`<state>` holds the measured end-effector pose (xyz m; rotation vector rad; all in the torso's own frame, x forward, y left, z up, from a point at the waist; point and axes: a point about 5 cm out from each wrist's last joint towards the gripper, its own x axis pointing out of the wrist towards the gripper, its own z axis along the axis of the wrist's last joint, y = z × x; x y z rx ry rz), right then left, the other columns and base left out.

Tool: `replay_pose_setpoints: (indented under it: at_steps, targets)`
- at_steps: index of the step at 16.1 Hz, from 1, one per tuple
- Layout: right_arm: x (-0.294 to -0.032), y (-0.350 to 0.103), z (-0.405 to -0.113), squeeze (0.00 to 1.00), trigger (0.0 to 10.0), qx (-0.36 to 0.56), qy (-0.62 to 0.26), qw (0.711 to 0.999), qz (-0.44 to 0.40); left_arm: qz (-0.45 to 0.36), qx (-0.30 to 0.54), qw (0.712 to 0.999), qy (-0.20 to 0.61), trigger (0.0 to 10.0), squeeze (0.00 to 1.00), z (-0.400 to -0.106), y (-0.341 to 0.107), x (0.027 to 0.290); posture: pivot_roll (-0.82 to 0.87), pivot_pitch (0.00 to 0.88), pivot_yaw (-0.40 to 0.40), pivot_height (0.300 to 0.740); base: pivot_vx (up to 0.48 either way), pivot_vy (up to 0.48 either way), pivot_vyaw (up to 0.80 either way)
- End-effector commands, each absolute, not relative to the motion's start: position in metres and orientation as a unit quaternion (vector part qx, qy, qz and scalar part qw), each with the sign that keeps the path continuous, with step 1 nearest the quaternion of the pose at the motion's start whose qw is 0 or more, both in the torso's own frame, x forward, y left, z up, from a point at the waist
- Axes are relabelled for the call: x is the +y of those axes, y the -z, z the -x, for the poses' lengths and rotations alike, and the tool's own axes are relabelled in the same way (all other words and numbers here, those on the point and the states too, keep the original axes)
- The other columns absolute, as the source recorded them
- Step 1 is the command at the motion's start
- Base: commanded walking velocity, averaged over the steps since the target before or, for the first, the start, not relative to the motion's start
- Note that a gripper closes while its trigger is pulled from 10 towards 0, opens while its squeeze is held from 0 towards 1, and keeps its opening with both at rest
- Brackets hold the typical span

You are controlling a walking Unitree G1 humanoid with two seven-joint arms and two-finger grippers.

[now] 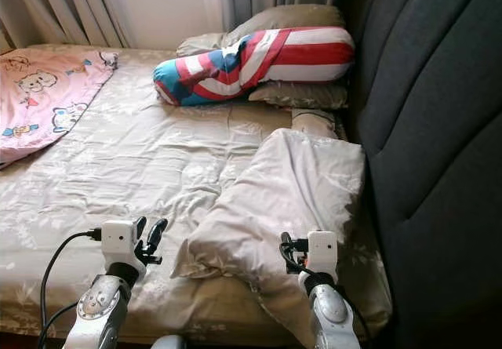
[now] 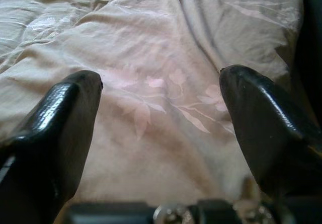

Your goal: Clean up the room

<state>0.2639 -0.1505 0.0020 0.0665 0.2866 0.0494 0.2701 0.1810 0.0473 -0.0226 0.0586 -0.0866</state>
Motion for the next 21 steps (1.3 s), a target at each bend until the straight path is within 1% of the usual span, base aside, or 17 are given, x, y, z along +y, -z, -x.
replay_pose_setpoints:
  at_steps: [1, 3, 5, 7, 8, 9, 11, 13, 15, 16, 18, 20, 21]
  targets:
    - [-0.151, 0.001, -0.263, 0.00, 10.0, 0.156, -0.025, 0.987, -0.027, 0.013, 0.035, 0.998, 0.044, 10.0, 0.00, -0.270, -0.046, 0.181, -0.03, 0.049, -0.021, 0.657, 0.289, 0.000, 0.00]
    - [-0.155, 0.005, -0.265, 0.00, 10.0, 0.174, -0.009, 0.984, -0.023, 0.013, 0.035, 0.998, 0.043, 10.0, 0.00, -0.270, -0.046, 0.181, -0.03, 0.050, -0.020, 0.657, 0.000, 0.000, 0.00]
    - [-0.157, 0.005, -0.268, 0.00, 10.0, 0.184, 0.002, 0.982, -0.038, 0.012, 0.036, 0.998, 0.043, 10.0, 0.00, -0.270, -0.046, 0.182, -0.03, 0.055, -0.018, 0.657, 0.000, 0.000, 0.00]
    - [-0.165, 0.006, -0.277, 0.00, 10.0, 0.210, 0.042, 0.976, -0.049, 0.011, 0.036, 0.998, 0.043, 10.0, 0.00, -0.269, -0.047, 0.182, -0.02, 0.061, -0.013, 0.657, 0.000, 0.000, 0.00]
    - [-0.171, 0.006, -0.280, 0.53, 10.0, 0.225, 0.067, 0.970, -0.058, 0.011, 0.037, 0.998, 0.043, 10.0, 0.00, -0.269, -0.047, 0.183, -0.02, 0.065, -0.010, 0.657, 0.000, 0.000, 0.00]
    - [-0.176, 0.006, -0.283, 1.00, 10.0, 0.232, 0.087, 0.965, -0.081, 0.008, 0.038, 0.998, 0.043, 10.0, 0.00, -0.268, -0.047, 0.183, -0.02, 0.067, -0.008, 0.657, 0.000, 0.000, 0.00]
    - [-0.192, 0.000, -0.292, 1.00, 10.0, 0.235, 0.134, 0.956, -0.115, 0.004, 0.040, 0.998, 0.043, 10.0, 0.00, -0.266, -0.047, 0.185, 0.00, 0.081, 0.001, 0.657, 0.000, 0.000, 0.00]
    - [-0.204, 0.000, -0.293, 1.00, 10.0, 0.251, 0.160, 0.947, -0.122, 0.001, 0.043, 0.998, 0.045, 10.0, 0.00, -0.263, -0.047, 0.188, 0.00, 0.092, 0.014, 0.657, 0.000, 0.000, 0.00]
    - [-0.203, 0.000, -0.294, 1.00, 10.0, 0.250, 0.155, 0.942, -0.161, -0.002, 0.044, 0.998, 0.048, 10.0, 0.00, -0.261, -0.047, 0.190, 0.01, 0.097, 0.022, 0.657, 0.000, 0.000, 0.00]
    - [-0.199, 0.001, -0.294, 1.00, 10.0, 0.254, 0.124, 0.942, -0.183, -0.005, 0.044, 0.998, 0.049, 10.0, 0.00, -0.261, -0.049, 0.192, 0.02, 0.104, 0.030, 0.657, 0.000, 0.000, 0.00]
    - [-0.200, 0.005, -0.291, 1.00, 10.0, 0.263, 0.131, 0.939, -0.182, -0.008, 0.043, 0.998, 0.050, 10.0, 0.00, -0.260, -0.051, 0.194, 0.02, 0.114, 0.040, 0.657, 0.000, 0.000, 0.00]
    - [-0.196, 0.008, -0.289, 1.00, 10.0, 0.268, 0.118, 0.934, -0.206, -0.011, 0.047, 0.997, 0.054, 10.0, 0.00, -0.256, -0.051, 0.195, 0.02, 0.123, 0.049, 0.657, 0.000, 0.000, 0.00]
    - [-0.194, 0.015, -0.284, 0.07, 10.0, 0.295, 0.107, 0.932, -0.185, -0.013, 0.050, 0.997, 0.056, 10.0, 0.00, -0.254, -0.051, 0.195, 0.02, 0.129, 0.054, 0.657, 0.000, 0.000, 0.00]
